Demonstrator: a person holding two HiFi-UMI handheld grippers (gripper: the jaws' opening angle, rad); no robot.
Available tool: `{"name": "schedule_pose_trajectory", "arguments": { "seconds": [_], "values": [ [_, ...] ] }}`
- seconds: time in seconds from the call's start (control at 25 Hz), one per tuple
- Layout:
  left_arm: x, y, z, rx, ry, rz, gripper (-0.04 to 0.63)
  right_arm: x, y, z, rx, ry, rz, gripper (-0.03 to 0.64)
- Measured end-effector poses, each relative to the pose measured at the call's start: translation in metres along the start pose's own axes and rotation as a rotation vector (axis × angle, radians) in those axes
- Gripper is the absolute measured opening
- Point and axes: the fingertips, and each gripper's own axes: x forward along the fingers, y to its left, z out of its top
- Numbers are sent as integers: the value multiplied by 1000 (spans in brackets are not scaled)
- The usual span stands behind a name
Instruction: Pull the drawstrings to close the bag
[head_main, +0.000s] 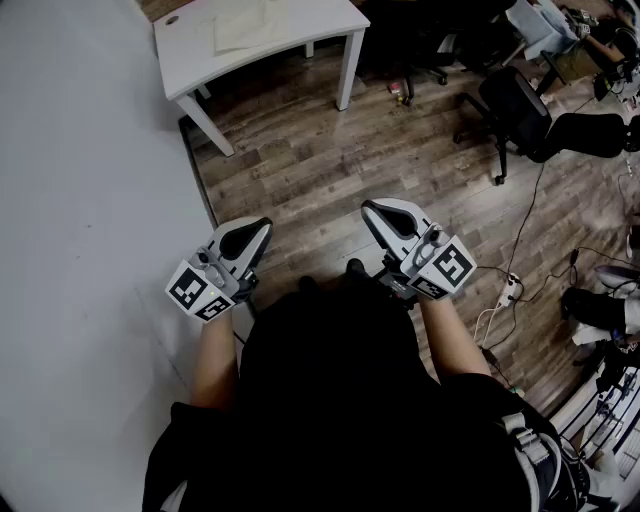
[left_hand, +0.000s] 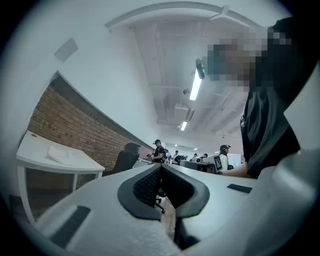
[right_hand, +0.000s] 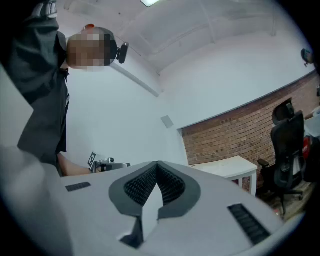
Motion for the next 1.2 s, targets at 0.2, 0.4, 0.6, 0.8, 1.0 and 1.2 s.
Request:
{"name": "schedule_pose_trajectory", "arguments": {
  "seconds": [0.2,0.4,0.6,0.8,1.0,1.2],
  "values": [
    [-14,11,10,5,-48,-8,15,16,10,2,-12,-33,17,6],
    [-16,19,8,-4,-39,4,15,15,9,1,-6,-8,16,6],
    [-14,21,-2,25,-9,5,15,12,12,4,-8,-26,-1,6],
    [-8,33,-11,17,9,7,15,9,-5,-4,-4,4,-12,6],
    [5,67,-14,-43,-25,57,15,24,-34,-9,5,11,10,6],
    [38,107,-22,36,84,89,15,67,-91,-9,7,-8,67,6]
  ]
}}
